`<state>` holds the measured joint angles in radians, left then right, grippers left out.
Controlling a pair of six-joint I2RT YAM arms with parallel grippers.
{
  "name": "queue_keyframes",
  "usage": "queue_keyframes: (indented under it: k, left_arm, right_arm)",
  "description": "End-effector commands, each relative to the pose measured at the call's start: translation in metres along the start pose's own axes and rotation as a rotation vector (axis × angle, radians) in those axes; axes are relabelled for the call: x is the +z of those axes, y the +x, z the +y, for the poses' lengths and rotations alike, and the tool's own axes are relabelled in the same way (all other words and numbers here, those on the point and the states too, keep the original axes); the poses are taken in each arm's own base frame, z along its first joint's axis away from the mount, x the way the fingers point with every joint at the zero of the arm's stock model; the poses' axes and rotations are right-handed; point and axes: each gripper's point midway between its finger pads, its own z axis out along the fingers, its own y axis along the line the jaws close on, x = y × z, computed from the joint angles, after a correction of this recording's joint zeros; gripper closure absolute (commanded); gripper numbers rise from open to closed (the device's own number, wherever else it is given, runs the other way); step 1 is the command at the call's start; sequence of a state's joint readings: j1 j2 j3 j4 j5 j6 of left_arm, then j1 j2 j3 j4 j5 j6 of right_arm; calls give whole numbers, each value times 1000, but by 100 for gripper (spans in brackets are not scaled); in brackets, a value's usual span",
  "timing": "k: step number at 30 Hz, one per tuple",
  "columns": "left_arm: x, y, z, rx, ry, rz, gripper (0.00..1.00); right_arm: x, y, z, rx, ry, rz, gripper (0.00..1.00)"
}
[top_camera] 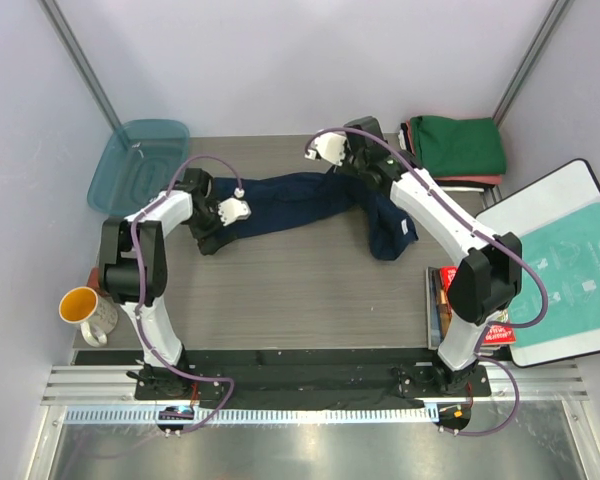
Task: Fold and stack the t-shirts
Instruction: Flatten the tshirt out
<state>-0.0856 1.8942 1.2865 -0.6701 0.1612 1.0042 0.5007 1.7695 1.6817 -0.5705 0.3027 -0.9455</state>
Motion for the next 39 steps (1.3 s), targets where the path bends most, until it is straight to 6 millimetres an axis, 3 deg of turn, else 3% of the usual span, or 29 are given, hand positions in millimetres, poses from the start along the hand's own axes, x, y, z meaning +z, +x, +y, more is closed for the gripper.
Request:
queue_keyframes:
  k: [1, 6, 13, 18, 23, 26, 29, 30, 35, 39]
  left_arm:
    - [7, -16, 11, 48, -49, -35, 0]
    - [9, -36, 9, 88, -72, -97, 0]
    - [-3, -67, -15, 123, -4, -219, 0]
    - [-2, -63, -37, 165, 60, -210, 0]
    - [23, -55, -31, 176, 23, -156, 3]
    - [31, -59, -23, 163, 5, -150, 9]
    - [41, -62, -18, 154, 9, -138, 27]
    - [46, -63, -14, 156, 9, -132, 43]
    - [50, -70, -5, 149, 8, -112, 59]
    - [43, -66, -8, 174, 30, -82, 95]
  right_arm:
    - [-31, -15, -64, 8, 191, -53, 99]
    - [-34, -20, -76, 12, 223, -62, 99]
    - [-32, -19, -76, 20, 225, -54, 99]
    - [-29, -20, -75, 39, 223, -56, 99]
    - [-28, -21, -72, 50, 216, -62, 99]
    - [-30, -22, -74, 54, 220, -67, 99]
    - [-32, -23, -76, 57, 221, -72, 99]
    - [-32, -24, -77, 57, 223, -73, 99]
    - [-35, -23, -77, 64, 225, -76, 99]
    - [-41, -22, -79, 67, 232, -81, 99]
